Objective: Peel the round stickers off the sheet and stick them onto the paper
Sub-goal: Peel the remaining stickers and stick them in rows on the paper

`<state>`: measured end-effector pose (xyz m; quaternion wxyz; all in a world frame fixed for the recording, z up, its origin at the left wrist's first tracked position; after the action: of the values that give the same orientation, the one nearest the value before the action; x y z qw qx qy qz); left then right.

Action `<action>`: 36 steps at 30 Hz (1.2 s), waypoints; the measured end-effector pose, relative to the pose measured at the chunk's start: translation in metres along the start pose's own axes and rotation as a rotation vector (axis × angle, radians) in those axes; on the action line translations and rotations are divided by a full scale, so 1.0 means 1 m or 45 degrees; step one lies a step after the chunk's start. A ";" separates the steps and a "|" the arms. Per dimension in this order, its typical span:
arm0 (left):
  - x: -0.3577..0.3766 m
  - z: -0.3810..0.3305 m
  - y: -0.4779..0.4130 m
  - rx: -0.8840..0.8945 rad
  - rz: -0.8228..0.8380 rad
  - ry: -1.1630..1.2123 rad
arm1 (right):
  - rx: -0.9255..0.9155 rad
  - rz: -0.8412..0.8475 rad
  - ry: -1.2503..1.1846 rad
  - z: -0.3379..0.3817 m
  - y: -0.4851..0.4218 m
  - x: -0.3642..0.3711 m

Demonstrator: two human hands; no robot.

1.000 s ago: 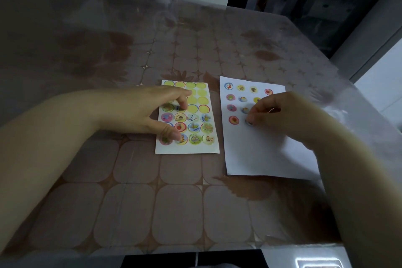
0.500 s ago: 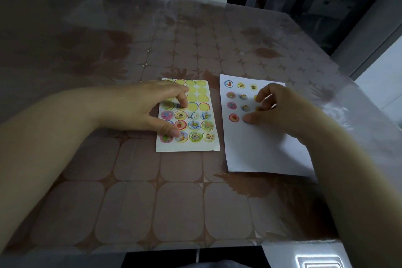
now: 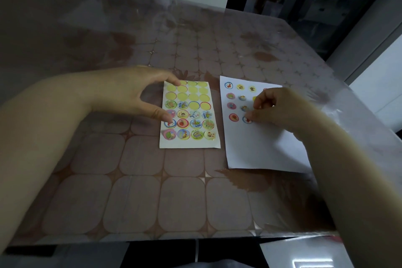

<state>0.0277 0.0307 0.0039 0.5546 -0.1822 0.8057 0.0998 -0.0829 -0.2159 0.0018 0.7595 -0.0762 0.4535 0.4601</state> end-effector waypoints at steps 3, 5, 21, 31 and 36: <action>-0.004 -0.001 0.002 0.000 -0.012 0.006 | -0.040 -0.058 0.002 0.004 0.004 -0.009; -0.007 -0.001 0.002 0.015 0.000 -0.066 | -0.133 -0.116 0.002 0.016 0.011 -0.015; 0.016 -0.005 0.004 -0.123 0.393 -0.102 | -0.566 -0.042 0.111 0.073 0.019 0.070; 0.021 0.003 0.000 -0.044 0.268 -0.165 | -0.680 -0.119 0.150 0.079 0.016 0.078; 0.027 0.016 -0.004 0.009 0.229 -0.162 | -0.641 -0.105 0.000 0.081 0.015 0.075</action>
<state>0.0346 0.0281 -0.0270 0.5939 -0.1005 0.7824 0.1579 -0.0324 -0.1172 -0.0036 0.7348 -0.2815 0.3212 0.5270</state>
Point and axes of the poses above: each hand's wrist, its own y-axis away from the middle knuckle, its own x-axis out of the palm, z = x × y, the point moved 4 cm from there along -y, towards the middle knuckle, and after that the axes turned 15 degrees about x, right-handed, at the moved point
